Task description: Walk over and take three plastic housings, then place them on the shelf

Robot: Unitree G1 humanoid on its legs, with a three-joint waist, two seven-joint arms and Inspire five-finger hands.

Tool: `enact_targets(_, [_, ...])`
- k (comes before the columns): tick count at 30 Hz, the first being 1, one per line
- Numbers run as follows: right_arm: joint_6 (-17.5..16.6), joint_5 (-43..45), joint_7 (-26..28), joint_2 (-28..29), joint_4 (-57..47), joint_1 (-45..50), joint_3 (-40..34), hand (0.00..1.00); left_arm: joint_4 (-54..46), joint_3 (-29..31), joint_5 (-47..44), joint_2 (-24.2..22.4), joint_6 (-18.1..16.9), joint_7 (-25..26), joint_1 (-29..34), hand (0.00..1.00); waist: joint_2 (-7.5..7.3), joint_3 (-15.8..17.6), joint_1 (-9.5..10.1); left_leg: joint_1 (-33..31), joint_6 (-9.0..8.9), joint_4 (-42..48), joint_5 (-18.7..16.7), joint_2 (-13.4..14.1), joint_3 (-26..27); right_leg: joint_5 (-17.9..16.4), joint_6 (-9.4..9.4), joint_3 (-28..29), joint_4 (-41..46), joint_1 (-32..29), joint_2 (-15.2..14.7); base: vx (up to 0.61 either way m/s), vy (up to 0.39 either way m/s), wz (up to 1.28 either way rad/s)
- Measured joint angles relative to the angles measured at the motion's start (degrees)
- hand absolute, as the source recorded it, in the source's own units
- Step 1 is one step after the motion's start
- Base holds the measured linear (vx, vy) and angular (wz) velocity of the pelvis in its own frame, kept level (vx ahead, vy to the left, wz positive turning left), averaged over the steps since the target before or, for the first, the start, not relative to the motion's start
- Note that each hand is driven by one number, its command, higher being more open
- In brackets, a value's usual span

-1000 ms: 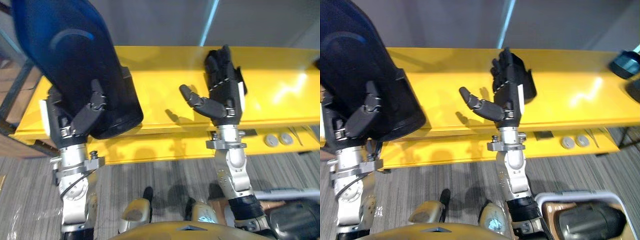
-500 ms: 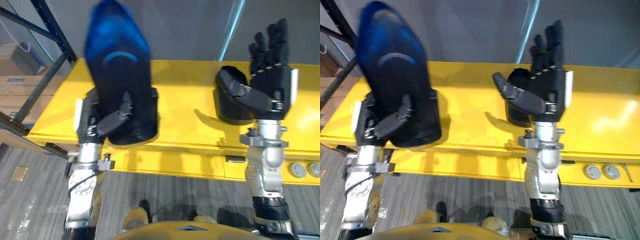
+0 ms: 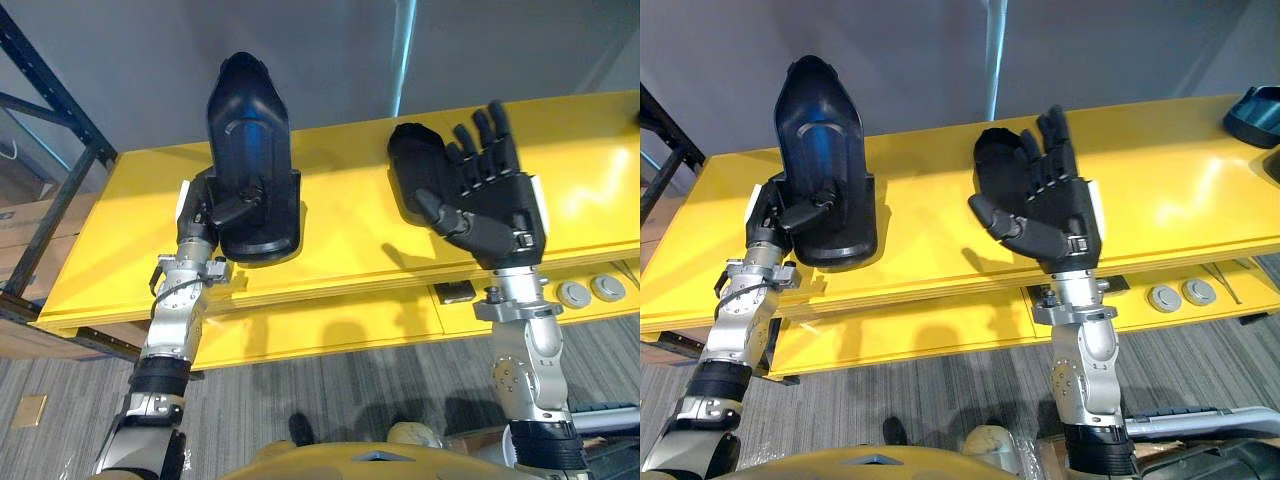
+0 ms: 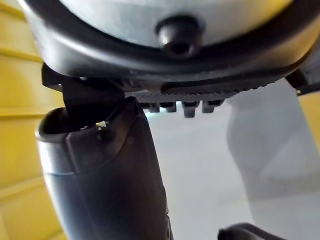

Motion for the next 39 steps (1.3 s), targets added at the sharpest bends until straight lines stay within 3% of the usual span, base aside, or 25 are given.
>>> enact_targets(4, [2.1, -0.1, 0.5, 0.0, 0.7, -0.1, 2.0, 1.0, 1.1, -1.3, -2.3, 0.1, 1.6, 2.5, -5.0, 0.0, 0.01, 0.0, -0.19, -2.0, 0.26, 0.0, 0.9, 0.0, -0.1, 0.7, 0.02, 0.1, -0.1, -2.0, 0.0, -0.01, 0.019, 0.02])
enact_targets(8, [4.0, -0.1, 0.5, -0.2, 0.9, -0.4, 2.7, 1.0, 5.1, -2.2, -3.4, 0.1, 3.2, 5.2, -5.8, 0.0, 0.02, 0.0, -0.95, -3.0, 0.24, 0.0, 0.9, 0.1, 0.8, 1.0, -0.11, 1.4, -0.1, -3.6, 0.2, 0.0, 0.012, -0.1])
enact_targets(13, [4.3, -0.1, 0.2, -2.3, 0.9, -0.9, 2.9, 1.0, 13.5, -3.8, -5.6, 0.0, 7.2, 7.5, -8.9, 0.0, -0.34, 0.7, -1.51, -4.2, 0.39, 0.1, 1.1, 0.0, 2.2, 1.9, -0.18, 3.1, -0.2, -5.6, 0.3, -0.01, 0.028, -0.15])
enact_targets(18, [4.3, -0.1, 0.3, -2.3, 0.9, -1.0, 2.9, 1.0, 14.2, -3.9, -5.7, 0.1, 7.2, 8.1, -11.8, 0.0, -0.79, 2.8, -1.65, -4.0, 0.64, 0.1, 1.3, 0.0, 2.3, 2.1, -0.23, 3.4, 0.1, -5.6, 0.4, 0.0, 0.006, -0.02])
enact_targets(19, [4.3, -0.1, 0.3, -2.3, 0.9, -1.1, 2.9, 1.0, 14.4, -3.9, -5.7, 0.1, 7.2, 8.2, -12.2, 1.0, -0.8, 3.4, -1.66, -4.0, 0.68, 0.1, 1.3, 0.1, 2.3, 2.1, -0.23, 3.4, 0.2, -5.7, 0.4, 0.0, 0.0, 0.0])
enact_targets(26, [4.3, -0.1, 0.1, -2.3, 0.7, -3.8, 4.4, 1.0, 14.4, -4.1, -6.2, 1.6, 7.0, 8.1, -15.6, 1.0, -0.84, 6.7, -1.66, -4.2, 0.82, 0.1, 1.5, 0.1, 2.3, 1.9, -0.45, 3.7, 0.9, -6.3, 0.3, 0.0, 0.0, 0.0])
enact_targets(31, [4.4, -0.2, 0.0, -2.3, 0.7, -4.2, 4.9, 1.0, 14.3, -4.2, -6.1, 1.6, 7.1, 9.3, -16.0, 1.0, -0.81, 7.1, -1.55, -3.7, 0.84, 0.1, 1.5, 0.0, 2.3, 2.0, -0.27, 3.5, 0.9, -5.7, 0.2, 0.03, 0.008, 0.0])
enact_targets(39, [4.3, -0.5, -1.1, -1.4, 0.6, -3.5, 6.4, 1.0, 9.5, -3.4, -6.1, 1.4, 11.4, 10.0, -12.8, 1.0, -0.83, 7.5, -1.71, -1.1, 0.54, 0.1, 1.1, 0.0, 2.1, 2.0, -0.2, 2.9, -0.1, -2.6, 0.4, 0.01, 0.003, 0.01])
